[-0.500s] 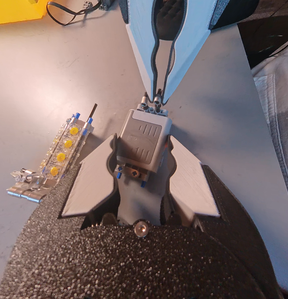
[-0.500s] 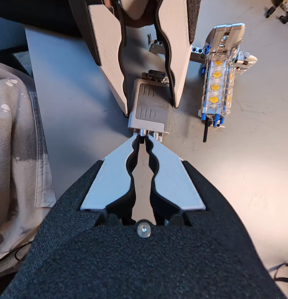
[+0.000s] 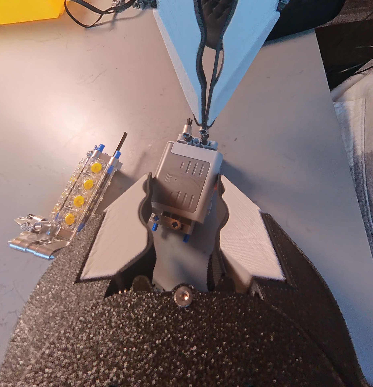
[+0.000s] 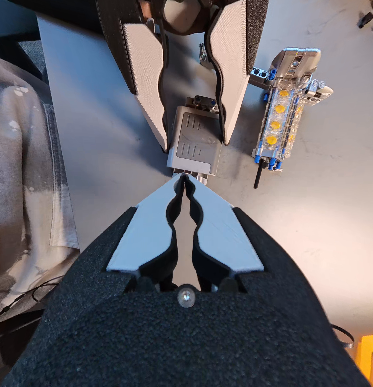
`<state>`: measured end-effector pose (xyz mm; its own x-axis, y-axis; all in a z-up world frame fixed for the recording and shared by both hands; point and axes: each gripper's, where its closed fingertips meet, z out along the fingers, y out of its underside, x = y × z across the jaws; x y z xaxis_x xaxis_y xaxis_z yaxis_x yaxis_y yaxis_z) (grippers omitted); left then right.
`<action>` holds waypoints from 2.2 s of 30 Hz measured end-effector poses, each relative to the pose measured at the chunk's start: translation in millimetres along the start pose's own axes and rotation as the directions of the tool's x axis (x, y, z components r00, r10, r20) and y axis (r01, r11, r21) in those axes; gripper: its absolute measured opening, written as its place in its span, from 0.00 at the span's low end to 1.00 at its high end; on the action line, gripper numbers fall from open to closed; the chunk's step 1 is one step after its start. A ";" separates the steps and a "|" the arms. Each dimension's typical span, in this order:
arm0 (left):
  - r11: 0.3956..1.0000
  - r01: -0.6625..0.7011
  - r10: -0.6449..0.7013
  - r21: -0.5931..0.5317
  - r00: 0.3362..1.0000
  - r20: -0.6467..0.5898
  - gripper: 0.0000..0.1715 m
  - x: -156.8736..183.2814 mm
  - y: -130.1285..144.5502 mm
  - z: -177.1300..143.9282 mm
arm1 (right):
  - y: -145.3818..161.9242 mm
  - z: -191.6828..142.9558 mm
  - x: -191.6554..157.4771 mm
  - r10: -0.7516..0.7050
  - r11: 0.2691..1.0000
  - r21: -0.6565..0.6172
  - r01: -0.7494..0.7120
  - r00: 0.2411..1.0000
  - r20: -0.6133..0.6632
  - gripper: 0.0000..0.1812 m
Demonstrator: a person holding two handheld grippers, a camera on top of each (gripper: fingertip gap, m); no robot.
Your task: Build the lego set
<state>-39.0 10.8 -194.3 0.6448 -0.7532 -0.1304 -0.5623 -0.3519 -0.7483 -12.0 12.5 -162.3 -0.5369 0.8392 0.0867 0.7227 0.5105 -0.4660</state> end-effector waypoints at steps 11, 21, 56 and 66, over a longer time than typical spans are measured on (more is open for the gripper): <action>1.000 0.014 -0.014 -0.001 1.000 0.007 0.34 -0.1 0.5 0.0 | -3.1 3.1 0.9 -0.002 0.999 -0.034 0.002 1.000 -0.008 0.00; 0.999 0.031 -0.030 0.015 0.999 -0.024 0.33 8.8 -2.0 1.6 | -11.0 -9.5 3.9 0.005 0.999 0.035 -0.007 0.998 0.070 0.00; 0.990 0.134 -0.126 0.053 0.983 -0.132 0.38 17.3 -6.4 -9.8 | 14.1 -2.6 -10.4 -0.172 0.974 -0.126 0.188 0.977 0.123 0.08; 0.987 0.157 -0.160 -0.029 0.978 -0.136 0.35 16.7 9.5 -7.8 | 12.3 3.9 -9.3 -0.116 0.974 -0.180 0.134 0.987 0.109 0.00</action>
<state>-37.5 -9.4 -198.5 0.6497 -0.7559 0.0805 -0.4687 -0.4817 -0.7404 0.2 10.3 -172.3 -0.6612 0.7489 0.0437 0.7105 0.6439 -0.2841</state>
